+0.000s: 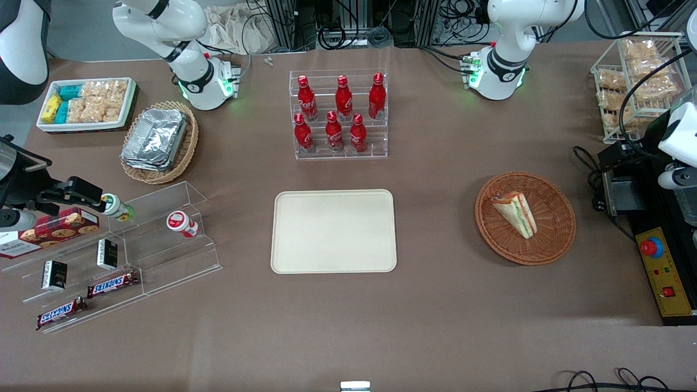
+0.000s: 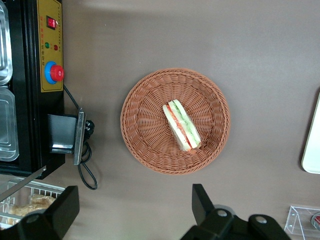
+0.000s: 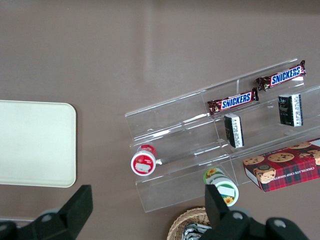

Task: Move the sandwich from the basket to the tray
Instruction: 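Move the left gripper over the wrapped sandwich in the wicker basket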

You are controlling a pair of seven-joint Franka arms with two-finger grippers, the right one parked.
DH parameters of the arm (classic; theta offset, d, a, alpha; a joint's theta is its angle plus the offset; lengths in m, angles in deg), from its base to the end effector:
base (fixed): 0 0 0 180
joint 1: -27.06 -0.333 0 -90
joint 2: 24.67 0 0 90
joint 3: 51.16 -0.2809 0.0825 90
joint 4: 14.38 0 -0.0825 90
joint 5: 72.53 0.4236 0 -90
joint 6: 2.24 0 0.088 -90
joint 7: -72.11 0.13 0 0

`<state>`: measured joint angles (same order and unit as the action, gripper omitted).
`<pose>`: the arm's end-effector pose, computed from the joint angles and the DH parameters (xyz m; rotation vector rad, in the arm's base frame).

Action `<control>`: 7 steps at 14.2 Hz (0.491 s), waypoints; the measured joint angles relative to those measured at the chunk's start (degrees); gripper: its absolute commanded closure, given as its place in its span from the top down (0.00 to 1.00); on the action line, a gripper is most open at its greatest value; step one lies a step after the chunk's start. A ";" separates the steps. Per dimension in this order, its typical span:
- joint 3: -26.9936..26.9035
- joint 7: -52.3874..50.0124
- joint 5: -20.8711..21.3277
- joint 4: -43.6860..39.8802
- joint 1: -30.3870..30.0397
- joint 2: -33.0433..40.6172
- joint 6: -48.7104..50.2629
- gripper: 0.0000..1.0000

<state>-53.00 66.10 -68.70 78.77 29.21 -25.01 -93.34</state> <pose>0.5946 0.0053 0.5367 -3.0683 -0.1486 0.0583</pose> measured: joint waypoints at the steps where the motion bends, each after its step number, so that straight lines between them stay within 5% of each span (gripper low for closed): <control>1: 0.00 -0.01 -0.16 -0.01 0.00 0.00 0.00 1.00; 7: 0.09 -0.10 -0.73 0.64 0.15 -0.41 1.29 1.00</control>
<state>-52.91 66.00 -69.43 79.41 29.36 -25.42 -92.05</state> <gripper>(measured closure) 0.000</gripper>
